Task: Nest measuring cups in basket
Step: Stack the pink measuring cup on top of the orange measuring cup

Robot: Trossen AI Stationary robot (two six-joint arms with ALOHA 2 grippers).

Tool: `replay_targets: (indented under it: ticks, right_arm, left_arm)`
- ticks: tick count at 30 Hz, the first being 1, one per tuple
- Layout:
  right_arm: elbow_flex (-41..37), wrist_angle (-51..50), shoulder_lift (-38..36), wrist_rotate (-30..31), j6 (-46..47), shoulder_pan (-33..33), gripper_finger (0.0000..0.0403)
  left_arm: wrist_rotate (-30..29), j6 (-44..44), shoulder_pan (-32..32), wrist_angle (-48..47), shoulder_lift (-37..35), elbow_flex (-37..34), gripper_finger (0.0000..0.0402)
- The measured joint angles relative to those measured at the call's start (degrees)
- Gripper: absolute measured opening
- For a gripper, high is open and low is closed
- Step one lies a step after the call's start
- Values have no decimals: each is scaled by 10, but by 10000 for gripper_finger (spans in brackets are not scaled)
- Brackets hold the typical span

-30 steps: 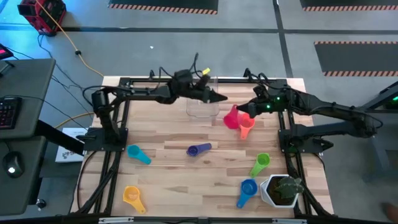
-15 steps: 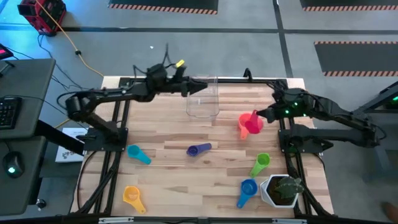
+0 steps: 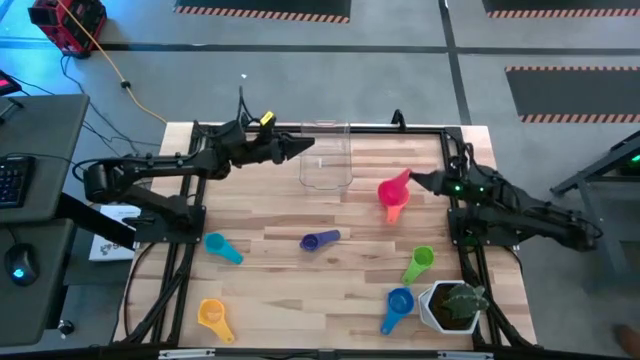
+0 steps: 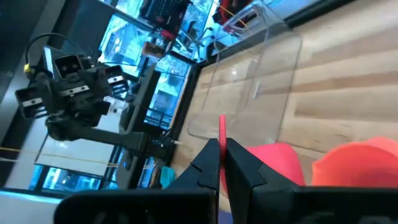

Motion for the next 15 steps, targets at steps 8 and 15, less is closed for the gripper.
replay_targets:
  ticks: [8,15]
  right_arm:
    - [-38,-14,-47,22,8,0,0]
    - [-39,-39,-47,58,19,0,0]
  left_arm:
    - [-6,0,1,0,0,0,194]
    - [-15,-1,1,0,0,0,194]
